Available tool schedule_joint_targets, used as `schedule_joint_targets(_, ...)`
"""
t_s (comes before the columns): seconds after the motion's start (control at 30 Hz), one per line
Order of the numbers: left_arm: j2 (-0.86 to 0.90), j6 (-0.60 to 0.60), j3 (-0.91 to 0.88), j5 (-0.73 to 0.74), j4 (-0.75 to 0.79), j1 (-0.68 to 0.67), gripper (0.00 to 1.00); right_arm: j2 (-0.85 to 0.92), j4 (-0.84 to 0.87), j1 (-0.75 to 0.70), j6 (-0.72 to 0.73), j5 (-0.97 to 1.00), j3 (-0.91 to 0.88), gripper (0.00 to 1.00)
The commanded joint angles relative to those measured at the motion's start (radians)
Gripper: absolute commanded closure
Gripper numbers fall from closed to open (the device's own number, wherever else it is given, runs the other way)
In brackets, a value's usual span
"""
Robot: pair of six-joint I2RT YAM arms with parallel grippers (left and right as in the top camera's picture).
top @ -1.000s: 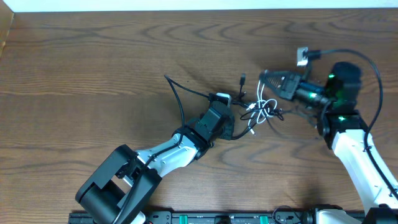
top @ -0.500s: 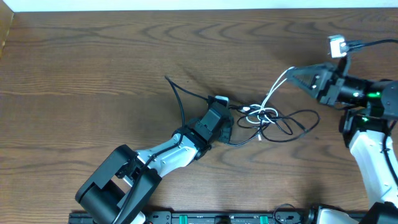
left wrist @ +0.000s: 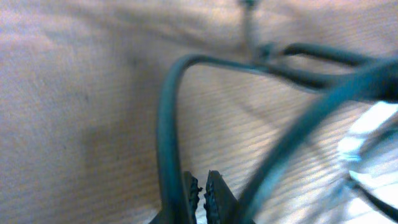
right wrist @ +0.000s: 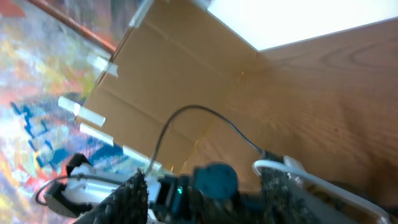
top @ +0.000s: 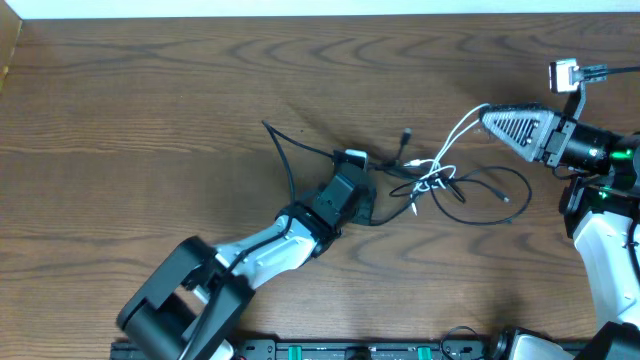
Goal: Untangle cables
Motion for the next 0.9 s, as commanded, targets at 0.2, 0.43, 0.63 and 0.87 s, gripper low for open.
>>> schedule_joint_targets(0.2,-0.222,0.014,0.020,-0.024,0.018,0.001,0.92,0.001,-0.126,0.068,-0.306,-0.034,-0.009,0.02)
schedule_joint_targets(0.43,-0.237,0.013,0.020,-0.024,0.028,0.001,0.92,0.024,-0.686,0.163,-0.733,0.157,-0.016,0.01)
schedule_joint_targets(0.63,-0.275,0.014,0.020,-0.024,0.048,0.001,0.92,0.050,-1.123,0.212,-1.027,0.614,-0.016,0.01)
schedule_joint_targets(0.87,-0.299,0.025,0.020,-0.033,0.030,0.002,0.92,0.050,-1.214,0.214,-1.075,0.681,-0.016,0.01)
